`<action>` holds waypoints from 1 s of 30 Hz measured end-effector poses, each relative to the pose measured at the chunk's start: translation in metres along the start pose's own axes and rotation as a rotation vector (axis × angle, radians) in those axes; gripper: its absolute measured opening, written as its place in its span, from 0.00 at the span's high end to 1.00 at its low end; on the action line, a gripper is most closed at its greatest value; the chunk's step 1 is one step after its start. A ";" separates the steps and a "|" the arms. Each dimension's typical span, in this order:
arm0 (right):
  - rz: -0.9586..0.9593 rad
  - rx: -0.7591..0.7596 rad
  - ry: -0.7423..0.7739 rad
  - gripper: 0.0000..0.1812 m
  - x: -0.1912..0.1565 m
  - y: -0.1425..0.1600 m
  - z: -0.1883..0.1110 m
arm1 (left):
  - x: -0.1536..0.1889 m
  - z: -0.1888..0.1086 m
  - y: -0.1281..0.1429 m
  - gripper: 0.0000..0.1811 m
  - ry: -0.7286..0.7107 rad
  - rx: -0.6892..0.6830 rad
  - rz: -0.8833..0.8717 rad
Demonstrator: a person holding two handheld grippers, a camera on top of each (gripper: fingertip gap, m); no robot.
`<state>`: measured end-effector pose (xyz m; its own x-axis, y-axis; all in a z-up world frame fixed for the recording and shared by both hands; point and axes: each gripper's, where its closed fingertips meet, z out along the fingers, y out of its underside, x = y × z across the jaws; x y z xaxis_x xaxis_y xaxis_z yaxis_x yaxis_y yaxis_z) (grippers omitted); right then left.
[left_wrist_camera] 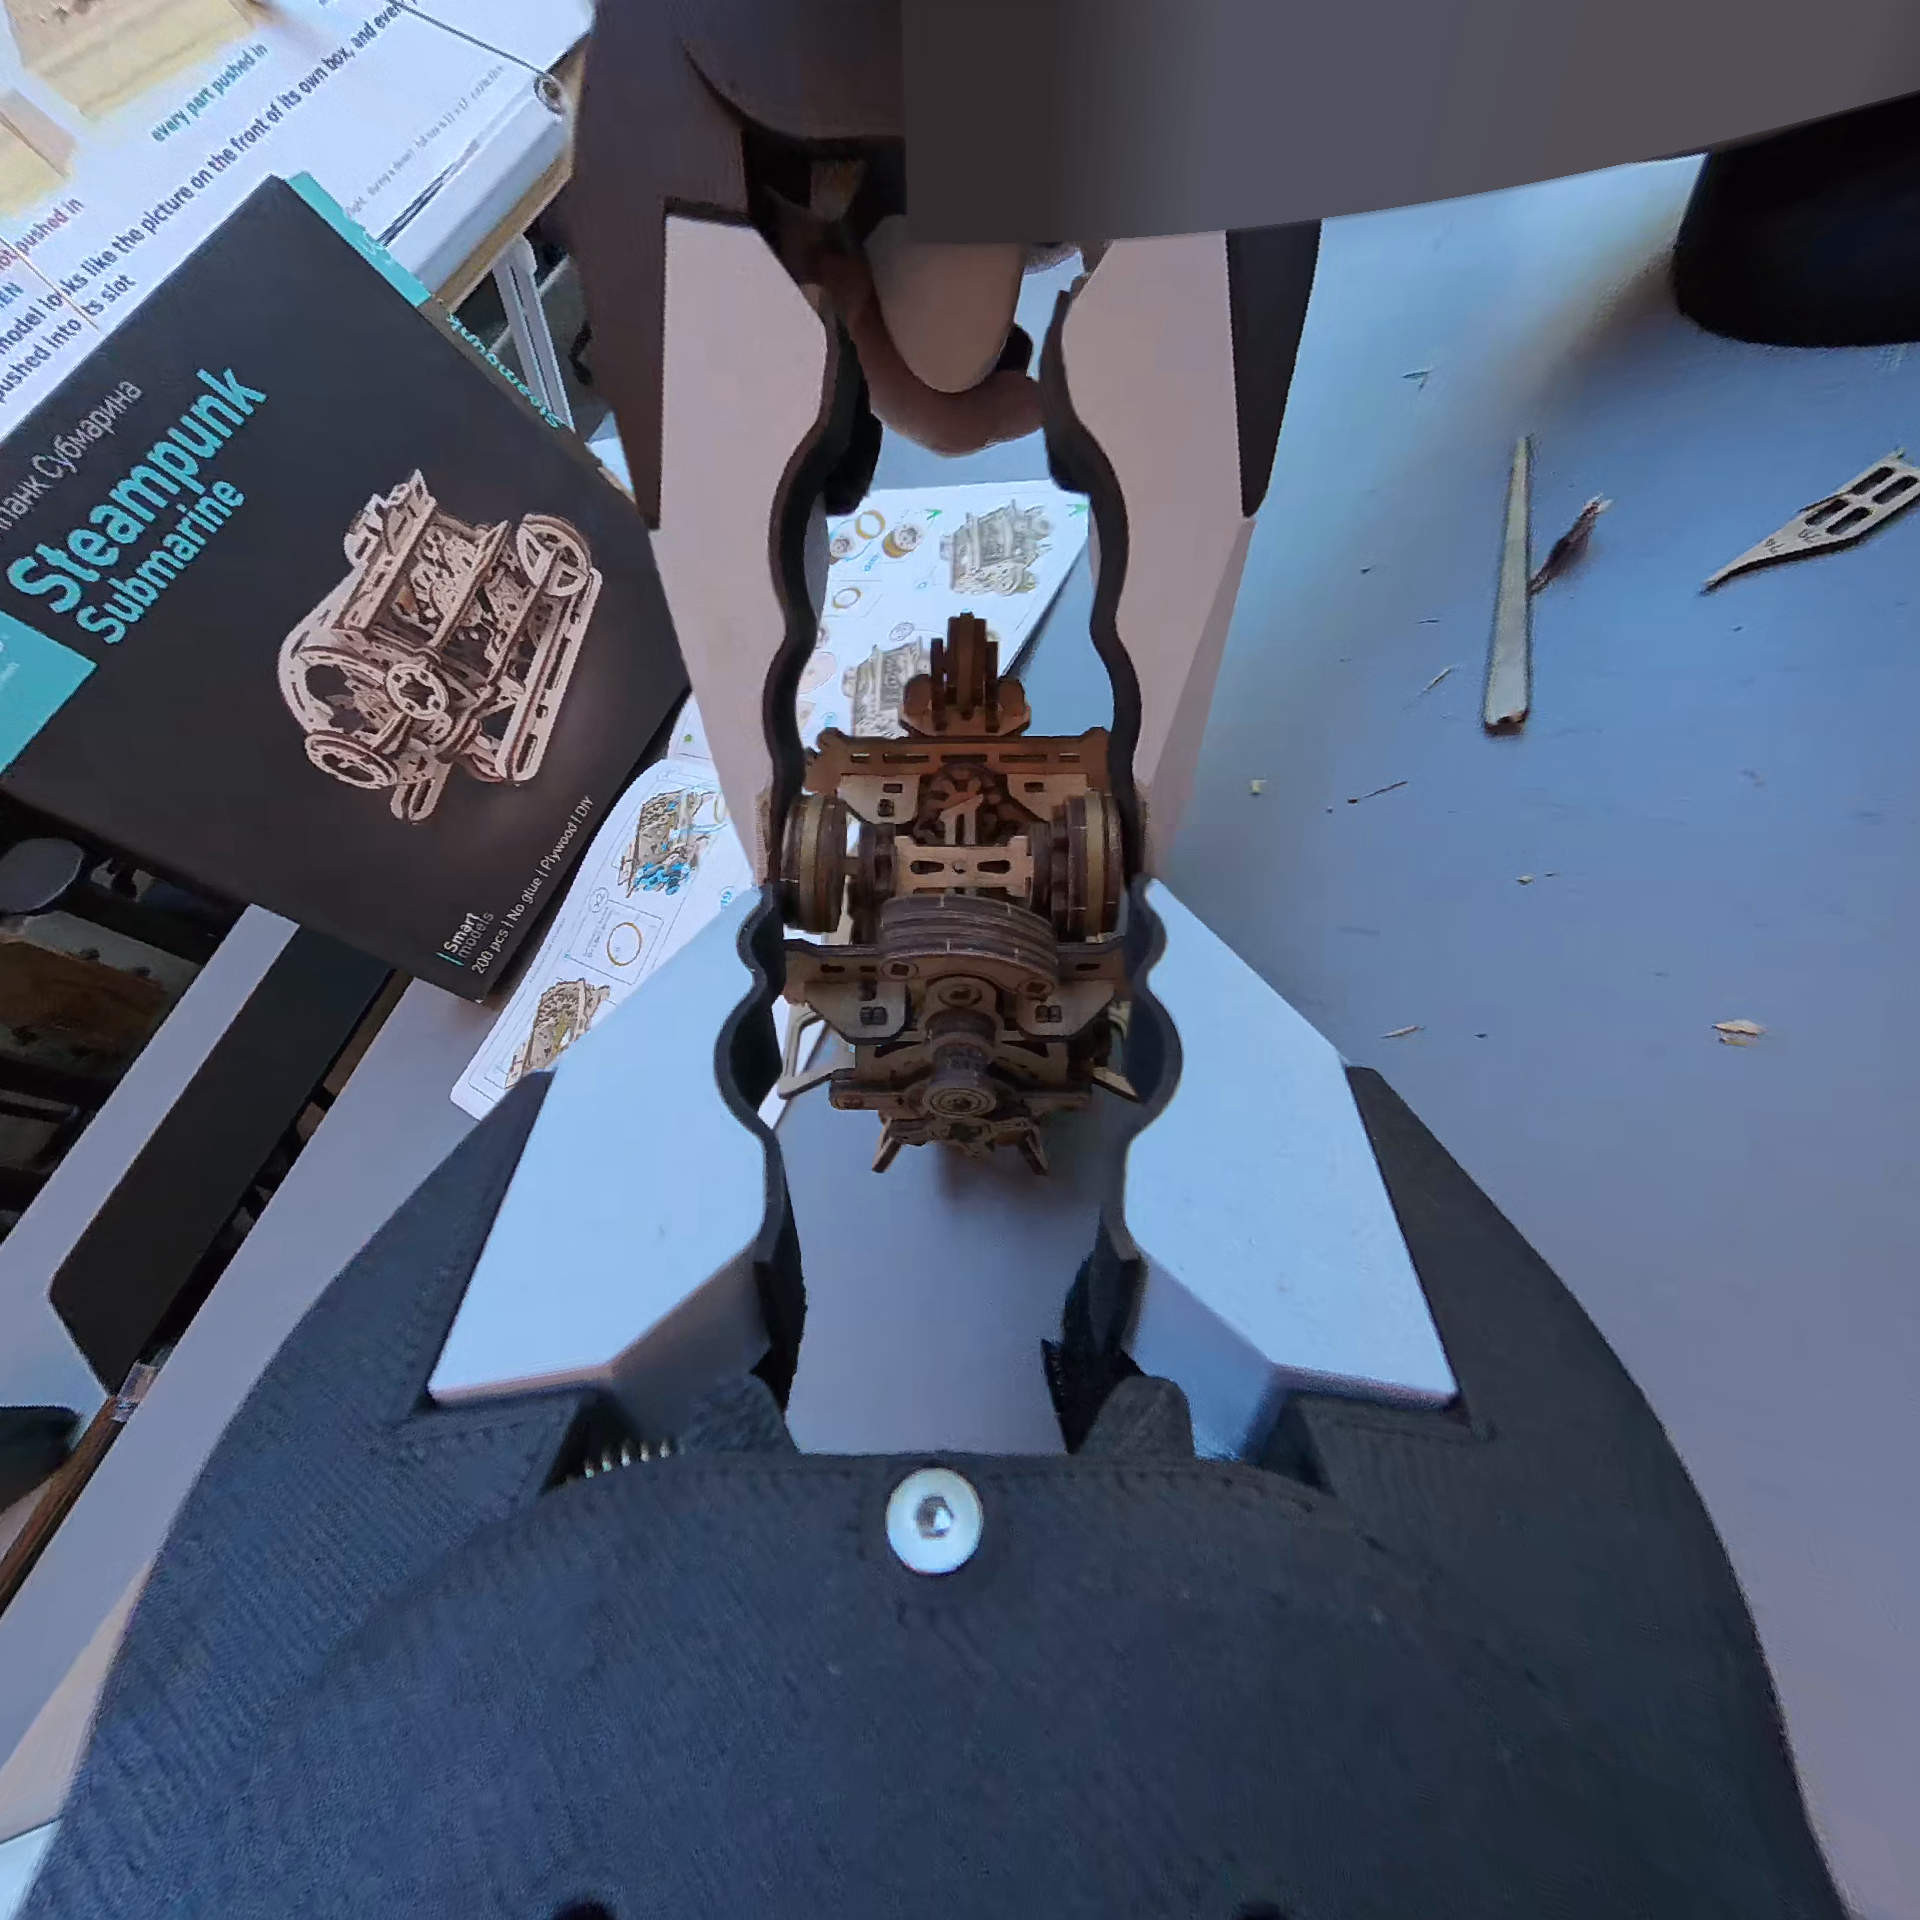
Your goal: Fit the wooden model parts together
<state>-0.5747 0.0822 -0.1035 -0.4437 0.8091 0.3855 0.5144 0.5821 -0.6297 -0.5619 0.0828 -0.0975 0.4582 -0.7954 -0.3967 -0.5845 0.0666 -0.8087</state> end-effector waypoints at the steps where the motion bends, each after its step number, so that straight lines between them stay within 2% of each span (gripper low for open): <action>1: -0.016 -0.001 0.024 0.63 -0.002 -0.001 0.000 | 0.003 -0.003 -0.001 0.62 0.016 0.005 -0.009; 8: -0.059 0.101 0.147 0.67 -0.027 -0.020 -0.014 | 0.018 -0.023 -0.009 0.61 0.112 0.099 -0.174; 17: 0.032 0.182 0.102 0.70 -0.060 -0.031 -0.018 | 0.036 -0.024 -0.009 0.60 0.157 0.097 -0.163; 23: 0.100 0.218 0.086 0.71 -0.066 -0.032 -0.019 | 0.042 -0.025 -0.008 0.60 0.179 0.103 -0.151; 30: 0.265 0.313 0.025 0.78 -0.061 -0.032 -0.025 | 0.039 -0.027 -0.008 0.62 0.185 0.131 -0.173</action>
<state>-0.5459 0.0162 -0.0894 -0.3057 0.9316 0.1967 0.3585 0.3040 -0.8826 -0.5572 0.0351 -0.0951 0.4063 -0.8975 -0.1714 -0.4115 -0.0122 -0.9113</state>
